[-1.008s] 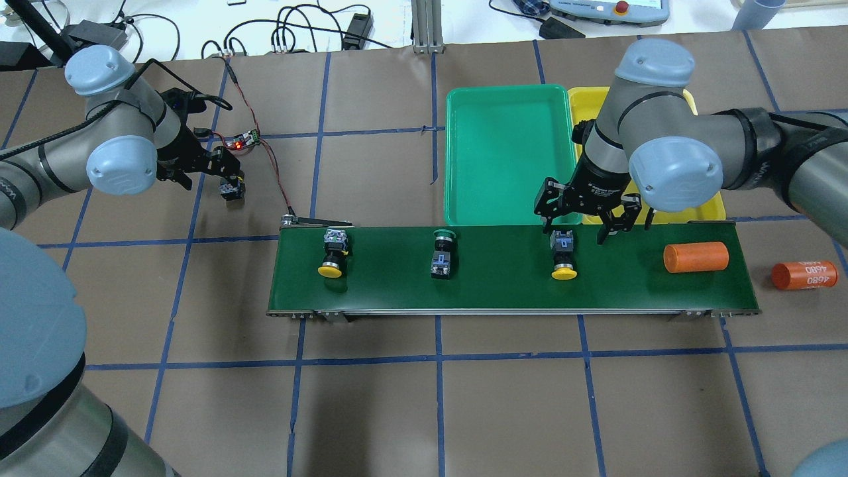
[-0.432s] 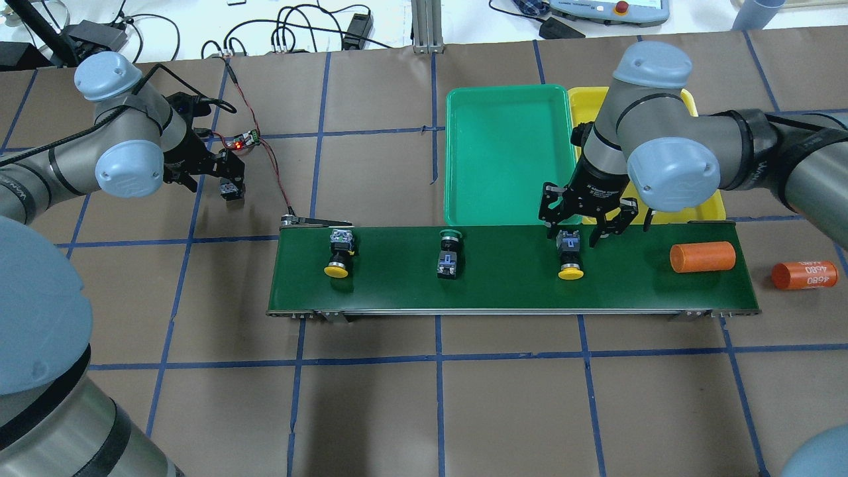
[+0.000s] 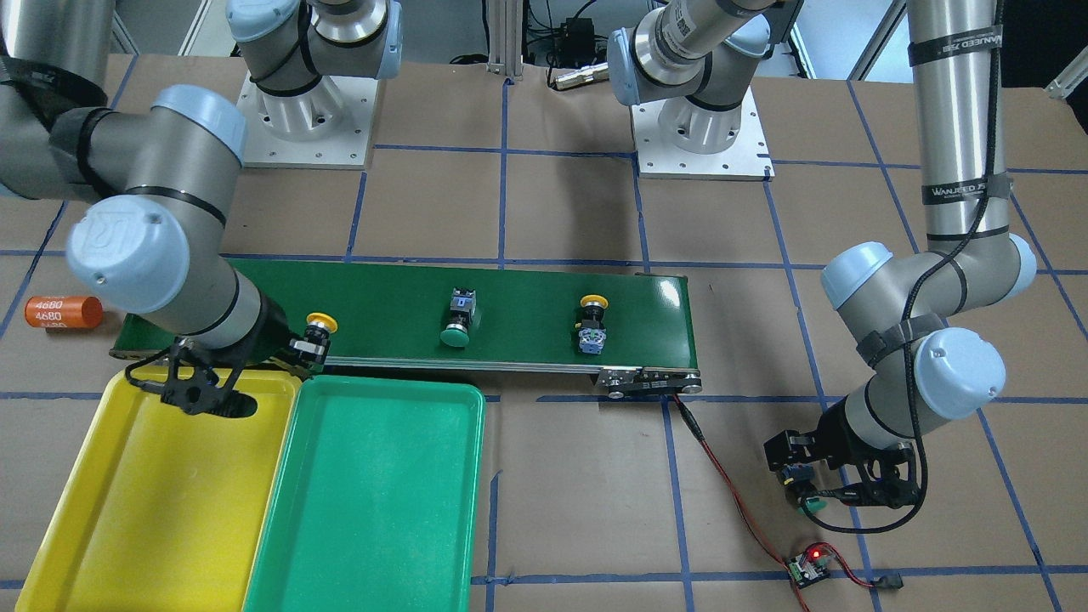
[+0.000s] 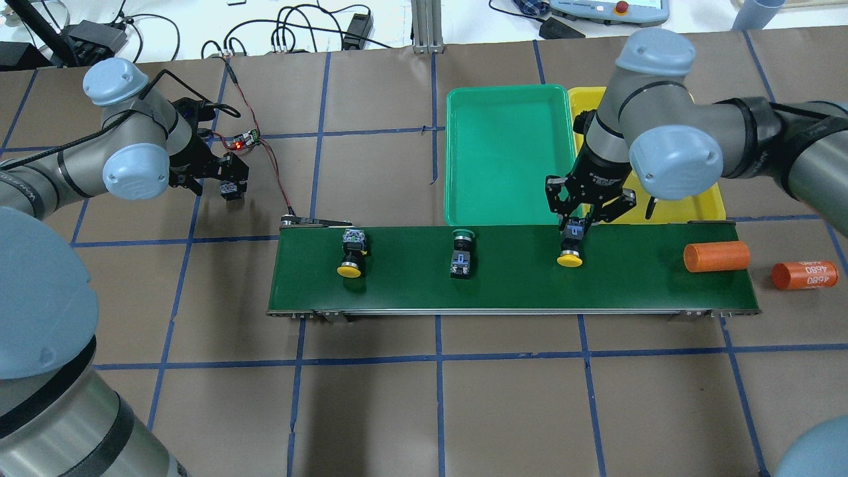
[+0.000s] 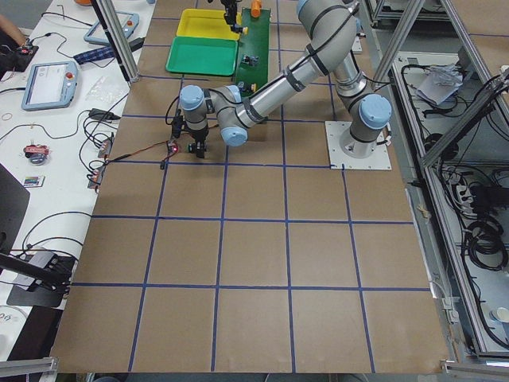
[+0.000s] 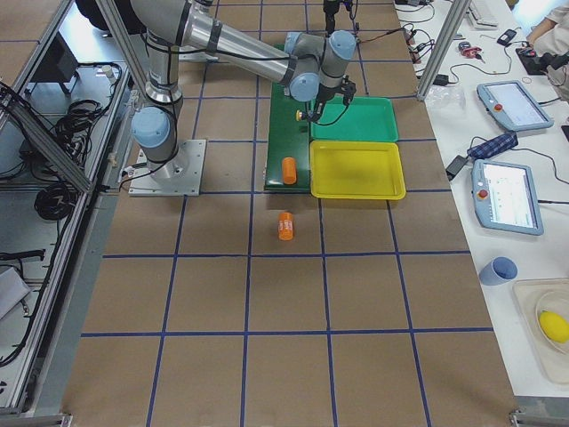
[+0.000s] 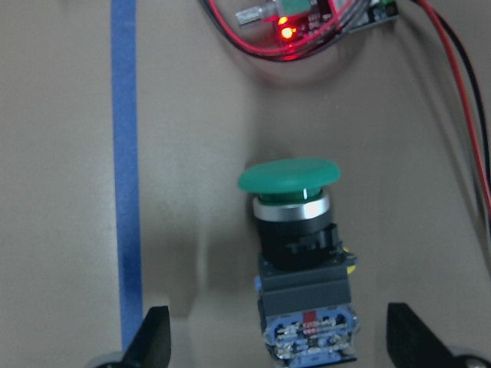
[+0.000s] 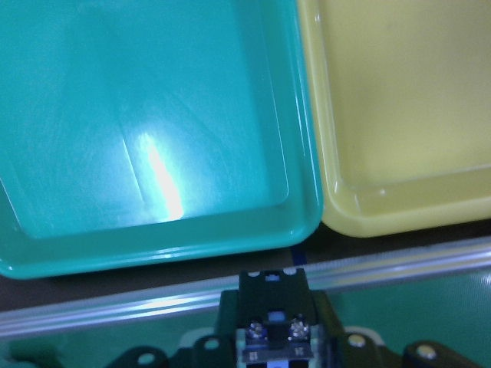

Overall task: Sort buttons by color to trays
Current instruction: 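Place the yellow-capped button in the yellow tray while the left grasps a button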

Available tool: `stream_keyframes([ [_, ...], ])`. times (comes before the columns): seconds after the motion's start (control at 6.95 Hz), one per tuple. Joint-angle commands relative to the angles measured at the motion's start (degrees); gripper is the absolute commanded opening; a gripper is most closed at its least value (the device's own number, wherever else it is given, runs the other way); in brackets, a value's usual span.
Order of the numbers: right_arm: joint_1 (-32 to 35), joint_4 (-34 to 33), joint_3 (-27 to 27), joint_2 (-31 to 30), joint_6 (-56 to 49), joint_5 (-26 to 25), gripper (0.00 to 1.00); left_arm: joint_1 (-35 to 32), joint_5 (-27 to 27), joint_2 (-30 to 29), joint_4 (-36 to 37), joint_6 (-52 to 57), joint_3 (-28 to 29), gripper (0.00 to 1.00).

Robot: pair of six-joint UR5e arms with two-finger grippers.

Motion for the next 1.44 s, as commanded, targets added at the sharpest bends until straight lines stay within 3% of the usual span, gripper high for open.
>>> stream_keyframes([
  [0.0, -4.01, 3.32, -10.65, 7.73, -7.84, -5.68, 0.00, -0.19, 0.19, -0.27, -0.08, 0.16, 0.09, 0.01],
  [0.14, -6.82, 3.50, -10.40, 8.45, -11.55, -5.63, 0.00, -0.19, 0.28, 0.08, -0.08, 0.17, 0.18, 0.00],
  [0.29, -7.63, 3.85, -10.31, 8.89, -11.76, -5.20, 0.89, -0.71, 0.37, 1.82, -0.95, 0.17, 0.18, 0.00],
  [0.43, -7.64, 4.54, -10.22, 8.81, -11.24, -5.19, 1.00, -0.72, 0.37, 4.01, -3.49, 0.08, 0.09, 0.00],
  [0.72, -7.46, 8.74, -8.21, 7.67, -10.89, -5.11, 1.00, -0.89, 0.02, 11.38, -13.73, -0.18, -0.08, 0.00],
  [1.01, -7.38, 6.77, 3.00, -0.29, -10.19, -4.93, 1.00, -6.05, 0.02, 19.38, -21.15, -5.78, -1.66, 0.00],
  [1.15, -7.46, 3.36, 7.40, -2.51, -9.57, -3.02, 1.00, -9.04, -0.42, 21.50, -21.61, -7.20, -3.93, 0.00],
  [1.3, -7.46, -0.25, 10.84, -3.40, -8.69, 2.49, 1.00, -11.68, -0.08, 22.74, -20.40, -7.39, -8.04, 0.00],
])
